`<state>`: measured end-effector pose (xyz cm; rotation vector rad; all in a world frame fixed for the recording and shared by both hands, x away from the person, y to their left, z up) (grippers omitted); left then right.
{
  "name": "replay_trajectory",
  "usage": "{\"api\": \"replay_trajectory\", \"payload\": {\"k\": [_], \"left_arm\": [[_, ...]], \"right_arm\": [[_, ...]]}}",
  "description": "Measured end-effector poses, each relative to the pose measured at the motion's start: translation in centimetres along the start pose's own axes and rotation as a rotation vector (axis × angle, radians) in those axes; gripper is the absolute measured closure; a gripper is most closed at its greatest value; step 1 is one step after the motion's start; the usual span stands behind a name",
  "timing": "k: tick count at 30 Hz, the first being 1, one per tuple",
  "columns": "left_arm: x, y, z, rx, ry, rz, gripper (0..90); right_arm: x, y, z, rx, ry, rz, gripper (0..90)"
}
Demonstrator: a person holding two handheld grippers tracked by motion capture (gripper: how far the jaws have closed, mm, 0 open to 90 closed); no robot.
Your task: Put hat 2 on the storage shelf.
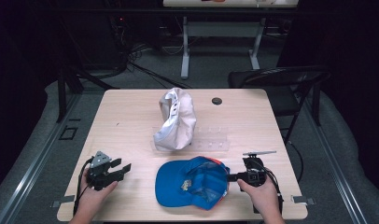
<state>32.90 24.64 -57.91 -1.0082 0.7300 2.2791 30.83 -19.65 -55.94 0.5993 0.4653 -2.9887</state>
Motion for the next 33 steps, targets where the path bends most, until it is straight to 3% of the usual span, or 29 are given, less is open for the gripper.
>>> {"api": "replay_trajectory", "payload": {"k": [10,16,18,19,20,21,24,25,30,33], "left_arm": [[0.0,0.0,0.0,-0.001,0.005,0.005,48.8],[0.0,-0.1,0.0,-0.001,0.004,0.004,48.8],[0.0,0.0,0.0,-0.001,0.005,0.004,48.8],[0.0,0.0,0.0,-0.001,0.004,0.004,48.8],[0.0,-0.1,0.0,-0.001,0.004,0.005,48.7],[0.0,-0.1,0.0,0.000,0.003,0.004,48.8],[0.0,-0.1,0.0,-0.001,0.007,0.007,48.8],[0.0,-0.1,0.0,-0.001,0.007,0.006,48.7],[0.0,-0.1,0.0,-0.001,0.005,0.005,48.7],[0.0,0.0,0.0,0.000,0.004,0.005,48.8]], "right_arm": [[0.5,-0.2,-0.6,-0.033,-0.003,-0.007,82.0],[0.8,0.0,-0.8,-0.055,-0.005,-0.019,74.7],[0.9,0.2,-0.8,-0.026,-0.025,0.011,72.0],[0.9,-0.1,-1.1,-0.065,-0.009,-0.017,71.1],[1.0,0.3,-0.9,-0.032,-0.041,0.027,70.2],[1.0,0.0,-1.3,-0.068,-0.021,-0.007,69.6],[1.2,0.1,-1.5,-0.038,-0.051,0.011,68.1],[1.3,-0.2,-1.9,-0.082,-0.034,-0.020,68.1],[1.4,-0.5,-1.7,-0.095,-0.047,-0.025,68.0],[1.2,-0.7,-1.3,-0.149,-0.035,-0.020,67.9]]}}
Point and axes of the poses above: each handheld gripper's, and its own axes: z roughly backward along the jaws, x roughly out of its underside, y roughly to its right, the point moved 4 cm from there along -z, roughly forward along the jaws, and after that the axes turned 15 degrees about x, right-handed, at the moved point
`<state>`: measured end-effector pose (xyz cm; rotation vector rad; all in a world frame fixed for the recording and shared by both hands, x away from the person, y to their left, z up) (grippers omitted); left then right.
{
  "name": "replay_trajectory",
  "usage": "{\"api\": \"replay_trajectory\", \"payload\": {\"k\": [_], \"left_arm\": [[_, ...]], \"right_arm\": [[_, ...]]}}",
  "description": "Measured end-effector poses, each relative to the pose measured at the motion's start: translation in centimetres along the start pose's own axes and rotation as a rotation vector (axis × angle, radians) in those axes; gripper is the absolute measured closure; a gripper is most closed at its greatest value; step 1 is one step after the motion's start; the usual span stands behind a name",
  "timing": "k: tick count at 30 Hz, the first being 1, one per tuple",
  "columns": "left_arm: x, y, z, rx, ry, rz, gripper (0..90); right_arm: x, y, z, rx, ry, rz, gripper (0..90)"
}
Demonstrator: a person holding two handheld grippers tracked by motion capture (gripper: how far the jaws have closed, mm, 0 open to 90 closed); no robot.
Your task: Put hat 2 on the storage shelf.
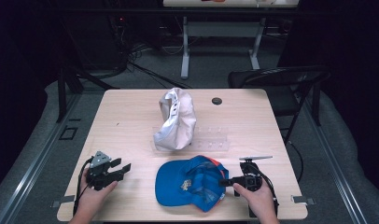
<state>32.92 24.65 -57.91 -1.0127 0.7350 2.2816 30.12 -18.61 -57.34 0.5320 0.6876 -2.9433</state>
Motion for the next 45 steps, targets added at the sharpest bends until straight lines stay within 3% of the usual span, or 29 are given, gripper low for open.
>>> {"api": "replay_trajectory", "payload": {"k": [2,6,9,10,14,18,19,22,24,25,26,30,32,33,35,36,41,45], "left_arm": [[0.0,0.0,0.0,-0.001,-0.001,0.000,48.7],[0.0,0.0,-0.1,-0.001,-0.001,-0.001,48.8],[0.0,0.0,-0.1,-0.001,-0.002,-0.002,48.8],[0.0,0.0,-0.1,-0.001,-0.002,-0.002,48.8],[0.0,0.0,0.0,-0.004,-0.003,-0.004,48.7],[0.0,0.0,0.0,-0.005,-0.002,-0.008,48.7],[0.0,0.0,0.0,-0.005,-0.002,-0.008,48.7],[0.0,-0.1,0.0,-0.005,0.000,-0.009,48.7],[0.0,-0.1,0.0,-0.006,0.000,-0.009,48.7],[0.0,-0.1,0.0,-0.006,-0.001,-0.010,48.7],[0.0,-0.1,0.0,-0.006,-0.001,-0.011,48.7],[0.0,0.0,0.0,-0.005,-0.004,-0.011,48.7],[0.0,0.0,0.0,-0.005,-0.005,-0.012,48.7],[0.0,0.0,0.0,-0.005,-0.005,-0.012,48.7],[0.0,0.0,0.0,-0.005,-0.005,-0.012,48.7],[0.0,0.0,0.0,-0.007,-0.010,-0.012,48.7],[0.0,0.0,0.0,-0.009,-0.002,-0.012,48.7],[0.0,0.0,0.0,-0.006,-0.004,-0.009,48.7]], "right_arm": [[-0.1,-0.3,0.3,-0.024,0.008,-0.028,67.9],[-0.4,-0.5,0.7,-0.066,0.003,-0.011,68.0],[-0.6,-0.8,0.9,-0.069,-0.005,-0.015,68.8],[-0.6,-0.6,1.0,-0.056,-0.019,0.010,68.8],[-0.8,-1.1,1.0,-0.104,-0.018,-0.016,70.0],[-0.9,-1.3,1.1,-0.096,-0.023,-0.027,75.0],[-1.0,-1.2,1.2,-0.071,-0.036,-0.012,76.2],[-1.0,-1.4,1.0,-0.101,-0.027,-0.032,77.0],[-1.0,-1.4,1.0,-0.091,-0.032,-0.028,77.0],[-1.1,-1.1,1.3,-0.052,-0.049,-0.005,77.1],[-1.1,-1.3,1.2,-0.068,-0.032,-0.035,77.2],[-1.3,-1.2,1.4,-0.059,-0.029,-0.044,77.3],[-1.4,-1.2,1.6,-0.043,-0.028,-0.045,77.3],[-1.6,-1.1,1.9,-0.013,-0.036,-0.037,77.4],[-1.8,-1.2,2.0,-0.013,-0.031,-0.044,77.3],[-2.0,-1.1,2.1,-0.007,-0.040,-0.023,77.4],[-2.4,-1.2,2.4,0.026,-0.046,-0.023,77.4],[-3.0,-1.2,3.0,0.083,-0.063,0.002,77.4]]}}
Point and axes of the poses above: each handheld gripper's, and its own axes: z roughly backward along the jaws, x roughly out of its underside, y roughly to its right, the point moved 4 cm from there along -z, roughly forward along the jaws, and after that the axes turned 15 degrees about x, right-handed, at the moved point
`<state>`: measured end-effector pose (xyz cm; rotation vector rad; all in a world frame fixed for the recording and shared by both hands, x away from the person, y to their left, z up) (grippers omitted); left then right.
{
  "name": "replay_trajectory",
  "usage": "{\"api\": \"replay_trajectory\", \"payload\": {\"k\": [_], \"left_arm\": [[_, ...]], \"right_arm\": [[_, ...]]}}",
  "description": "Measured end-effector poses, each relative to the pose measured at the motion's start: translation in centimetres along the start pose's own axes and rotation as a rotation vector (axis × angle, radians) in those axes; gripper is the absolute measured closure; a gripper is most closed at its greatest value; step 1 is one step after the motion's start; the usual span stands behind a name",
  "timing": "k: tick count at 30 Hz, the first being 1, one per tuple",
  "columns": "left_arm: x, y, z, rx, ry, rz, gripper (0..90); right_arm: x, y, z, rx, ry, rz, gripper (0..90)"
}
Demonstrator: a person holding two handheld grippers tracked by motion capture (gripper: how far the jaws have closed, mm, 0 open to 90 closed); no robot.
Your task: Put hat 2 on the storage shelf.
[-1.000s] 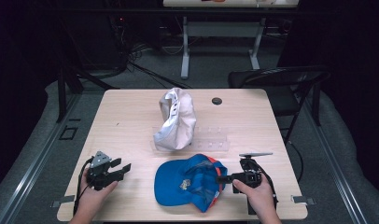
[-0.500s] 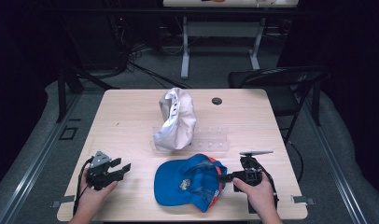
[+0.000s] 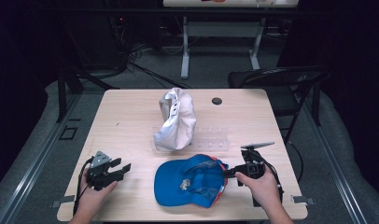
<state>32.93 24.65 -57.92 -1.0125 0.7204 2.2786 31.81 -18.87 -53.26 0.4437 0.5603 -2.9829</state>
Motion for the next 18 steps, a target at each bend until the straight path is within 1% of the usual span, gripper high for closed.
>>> {"api": "replay_trajectory", "payload": {"k": [2,3,4,5,7,8,10,11,12,13,15,16,17,18], "left_arm": [[0.0,0.0,0.0,-0.001,-0.005,-0.003,48.7],[0.0,0.0,0.0,-0.001,-0.005,-0.003,48.7],[0.0,0.0,0.0,-0.002,-0.001,-0.004,48.7],[0.0,0.0,0.0,-0.004,0.001,-0.005,48.8],[0.0,0.0,0.0,-0.002,0.002,-0.005,48.8],[0.0,0.0,0.0,-0.003,0.002,-0.006,48.8],[0.0,0.0,0.0,-0.003,0.002,-0.004,48.8],[0.0,0.1,0.0,-0.003,0.002,-0.004,48.8],[0.0,0.1,0.0,-0.003,0.002,-0.004,48.8],[0.0,0.0,0.1,-0.003,0.001,-0.007,48.8],[0.0,0.0,0.1,-0.004,-0.001,-0.006,48.8],[0.0,0.0,0.1,-0.006,0.000,-0.003,48.8],[0.0,0.0,0.1,-0.006,0.000,-0.003,48.8],[0.0,0.0,0.0,-0.006,-0.001,-0.006,48.8]], "right_arm": [[-0.3,-0.2,0.3,0.030,-0.003,-0.008,77.5],[-0.3,-0.2,0.3,0.030,-0.003,-0.008,77.5],[-0.4,-0.1,0.5,0.051,-0.012,0.008,77.4],[-0.6,-0.3,0.7,0.097,-0.004,0.011,77.4],[-0.9,-0.5,1.1,0.150,-0.012,0.044,77.4],[-1.1,-0.7,1.3,0.169,-0.023,0.055,77.4],[-1.3,-0.9,1.7,0.190,-0.029,0.065,77.4],[-1.5,-1.1,1.9,0.200,-0.027,0.063,77.4],[-1.5,-1.1,1.9,0.200,-0.027,0.063,77.4],[-1.7,-1.2,2.2,0.218,-0.040,0.079,77.5],[-1.8,-1.3,2.3,0.223,-0.046,0.081,77.5],[-1.9,-1.4,2.5,0.247,-0.051,0.083,77.4],[-1.9,-1.4,2.5,0.247,-0.051,0.083,77.4],[-2.0,-1.3,2.7,0.260,-0.068,0.096,77.5]]}}
Point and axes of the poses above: each handheld gripper's, and its own axes: z roughly backward along the jaws, x roughly out of its underside, y roughly to its right, the point moved 4 cm from there along -z, roughly forward along the jaws, and after that the axes turned 15 degrees about x, right-handed, at the moved point
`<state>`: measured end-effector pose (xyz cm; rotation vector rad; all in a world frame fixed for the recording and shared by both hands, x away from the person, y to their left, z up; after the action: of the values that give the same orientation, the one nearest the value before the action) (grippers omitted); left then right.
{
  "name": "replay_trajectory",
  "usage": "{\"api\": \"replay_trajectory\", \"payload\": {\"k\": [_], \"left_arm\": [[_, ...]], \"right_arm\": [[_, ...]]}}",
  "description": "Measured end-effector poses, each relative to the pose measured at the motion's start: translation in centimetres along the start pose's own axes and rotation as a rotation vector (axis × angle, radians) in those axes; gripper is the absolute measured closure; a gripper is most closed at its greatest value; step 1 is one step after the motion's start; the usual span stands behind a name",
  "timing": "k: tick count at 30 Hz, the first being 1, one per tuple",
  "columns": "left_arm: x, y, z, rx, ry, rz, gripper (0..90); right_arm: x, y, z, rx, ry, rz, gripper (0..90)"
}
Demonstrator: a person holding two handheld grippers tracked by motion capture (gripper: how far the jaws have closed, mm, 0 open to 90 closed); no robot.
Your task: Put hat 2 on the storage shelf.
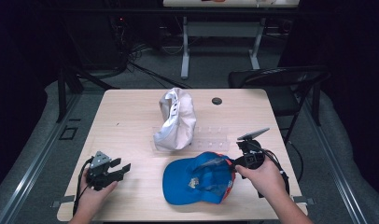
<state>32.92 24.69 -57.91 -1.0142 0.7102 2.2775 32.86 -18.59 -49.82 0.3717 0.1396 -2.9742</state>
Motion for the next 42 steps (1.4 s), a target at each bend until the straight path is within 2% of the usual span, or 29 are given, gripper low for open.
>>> {"api": "replay_trajectory", "payload": {"k": [2,3,5,6,8,11,12,13,15,17,26,27,28,29,31,32,33,38,39,42], "left_arm": [[0.0,0.0,0.0,0.000,0.000,0.000,48.8],[0.0,0.0,0.0,0.000,0.000,0.000,48.8],[0.0,0.0,0.0,0.001,0.001,0.000,48.8],[0.0,0.0,0.0,0.001,0.000,0.000,48.7],[0.0,0.0,-0.1,0.002,0.001,0.000,48.8],[0.0,0.1,0.0,0.003,0.001,0.000,48.8],[0.0,0.0,0.0,0.003,-0.001,-0.001,48.8],[0.0,0.0,0.0,0.003,0.000,-0.001,48.8],[0.0,0.0,0.0,0.003,-0.001,0.000,48.8],[0.0,0.0,0.0,0.003,-0.001,0.000,48.8],[0.0,0.0,-0.1,0.002,-0.001,0.004,48.8],[0.0,0.0,-0.1,0.002,-0.001,0.005,48.8],[0.0,0.0,-0.1,0.004,0.001,0.004,48.8],[0.0,0.0,0.0,0.002,-0.001,0.004,48.8],[0.0,0.0,0.0,0.004,0.000,0.004,48.8],[0.1,0.0,0.0,0.004,-0.002,0.006,48.8],[0.1,0.0,0.0,0.005,-0.004,0.007,48.8],[0.0,0.0,0.0,0.005,-0.002,0.004,48.8],[0.0,0.0,0.0,0.004,0.002,0.005,48.8],[0.0,0.0,0.0,0.005,0.001,0.005,48.8]], "right_arm": [[-0.1,0.1,0.1,0.003,-0.008,0.000,77.5],[-0.4,0.2,0.4,0.025,-0.010,-0.005,77.4],[-0.6,0.3,0.7,0.033,-0.018,-0.006,77.5],[-0.8,0.3,0.8,0.039,-0.007,-0.015,77.5],[-1.0,0.5,1.2,0.052,-0.027,0.001,77.5],[-1.4,0.3,1.8,0.068,-0.010,-0.011,77.5],[-1.5,0.4,2.2,0.080,-0.028,0.012,77.4],[-1.6,0.2,2.4,0.085,-0.026,0.006,77.4],[-1.8,0.2,3.0,0.089,-0.034,0.017,77.5],[-2.2,0.2,3.4,0.088,-0.029,-0.004,77.5],[-3.5,0.2,5.4,0.108,-0.046,-0.006,77.4],[-3.7,0.2,5.6,0.103,-0.049,0.003,77.5],[-3.8,0.1,5.7,0.102,-0.046,-0.010,77.5],[-3.9,0.1,6.0,0.096,-0.070,0.005,77.5],[-4.0,0.0,6.2,0.095,-0.070,0.002,77.4],[-4.1,-0.2,6.3,0.092,-0.057,-0.016,77.4],[-4.2,-0.2,6.7,0.090,-0.066,-0.003,77.4],[-4.8,-0.4,8.3,0.064,-0.066,-0.002,77.4],[-5.1,-0.6,8.9,0.048,-0.053,-0.024,77.4],[-5.3,-0.5,9.5,0.052,-0.064,-0.008,77.4]]}}
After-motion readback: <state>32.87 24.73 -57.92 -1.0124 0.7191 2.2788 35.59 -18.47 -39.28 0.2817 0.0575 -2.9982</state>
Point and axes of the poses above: each handheld gripper's, and its own axes: z roughly backward along the jaws, x roughly out of its underside, y roughly to its right, the point moved 4 cm from there along -z, roughly forward along the jaws, and after that the axes turned 15 degrees about x, right-handed, at the moved point
